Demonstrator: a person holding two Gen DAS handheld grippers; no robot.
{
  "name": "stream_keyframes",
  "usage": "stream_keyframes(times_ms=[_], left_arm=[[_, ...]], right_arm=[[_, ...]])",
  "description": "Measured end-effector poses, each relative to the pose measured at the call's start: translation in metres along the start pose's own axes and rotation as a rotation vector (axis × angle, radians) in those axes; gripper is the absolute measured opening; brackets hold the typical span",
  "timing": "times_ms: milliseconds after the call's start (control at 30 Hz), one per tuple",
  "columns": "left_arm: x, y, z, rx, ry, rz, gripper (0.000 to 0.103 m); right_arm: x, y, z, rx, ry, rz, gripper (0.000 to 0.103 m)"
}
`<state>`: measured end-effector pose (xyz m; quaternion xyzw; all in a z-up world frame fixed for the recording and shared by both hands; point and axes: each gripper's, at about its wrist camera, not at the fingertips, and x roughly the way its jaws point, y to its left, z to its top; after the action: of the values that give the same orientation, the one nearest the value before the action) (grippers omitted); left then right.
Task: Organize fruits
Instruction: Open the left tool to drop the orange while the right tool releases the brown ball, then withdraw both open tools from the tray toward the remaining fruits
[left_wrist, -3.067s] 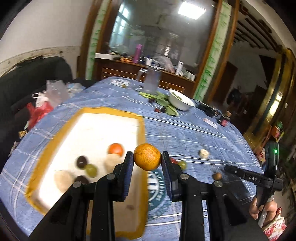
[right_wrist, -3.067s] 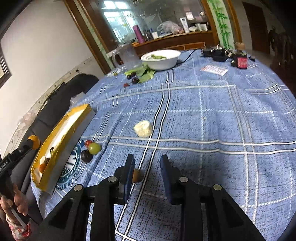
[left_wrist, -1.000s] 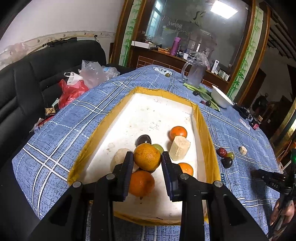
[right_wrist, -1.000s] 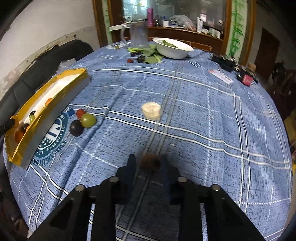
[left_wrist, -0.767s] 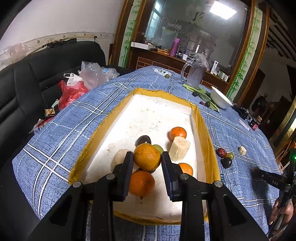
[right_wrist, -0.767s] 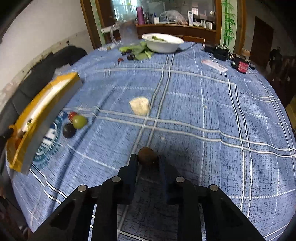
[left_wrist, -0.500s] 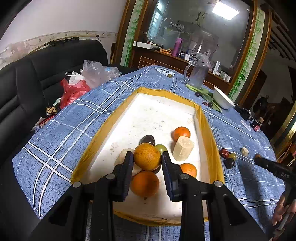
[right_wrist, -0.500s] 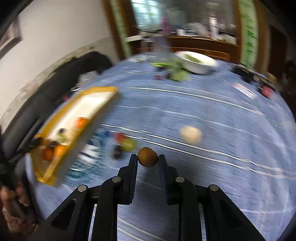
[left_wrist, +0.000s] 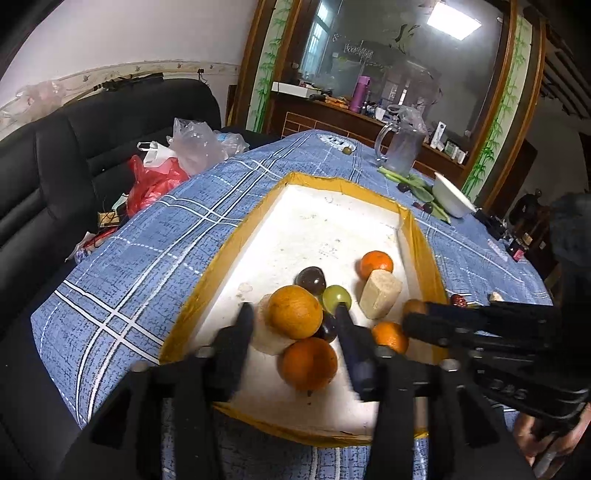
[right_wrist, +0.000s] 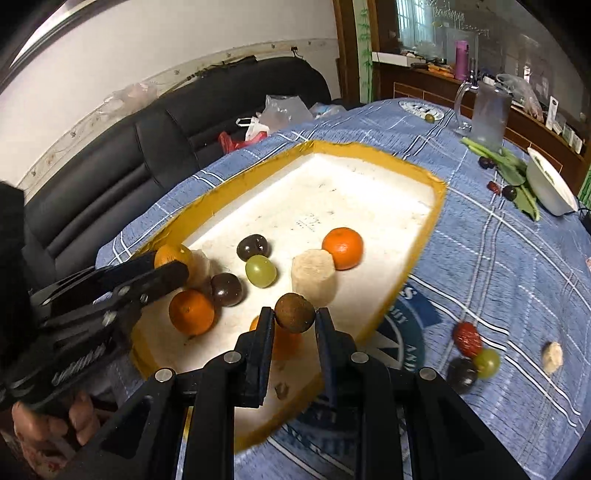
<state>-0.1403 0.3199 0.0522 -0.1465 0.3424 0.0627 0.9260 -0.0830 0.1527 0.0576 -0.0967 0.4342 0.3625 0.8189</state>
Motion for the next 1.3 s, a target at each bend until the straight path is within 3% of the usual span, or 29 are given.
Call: stream_keyframes(times_ms=[200,300,500,567,900,1300], left_arm=[[-0.003,-0.003,0.0,0.013,-0.013,-0.009,0.065],[-0.004,-0.003,0.0,0.007,-0.014,-0.007,0.067],[-0.009,-0.012,-0.001,0.047,-0.027,0.066,0.073],[-0.011,-0.018,-0.002,0.069,-0.027,0.08,0.073],[-0.026,-0.057,-0.007,0.18,-0.035,0.108,0.077],[-0.04,-0.093,-0.014,0.265,-0.043,0.094,0.08]], right_arm=[[0.004,0.001,0.001,0.015,0.0,0.022,0.049],[0.0,0.005,0.003,-0.005,-0.025,-0.019,0.053],[-0.018,-0.004,-0.003,0.023,-0.07,0.002,0.065],[-0.029,-0.007,-0.007,0.023,-0.102,-0.036,0.08],[-0.075,-0.031,-0.033,0.03,-0.184,-0.124,0.087],[-0.12,-0.095,-0.074,0.16,-0.233,-0.226,0.091]])
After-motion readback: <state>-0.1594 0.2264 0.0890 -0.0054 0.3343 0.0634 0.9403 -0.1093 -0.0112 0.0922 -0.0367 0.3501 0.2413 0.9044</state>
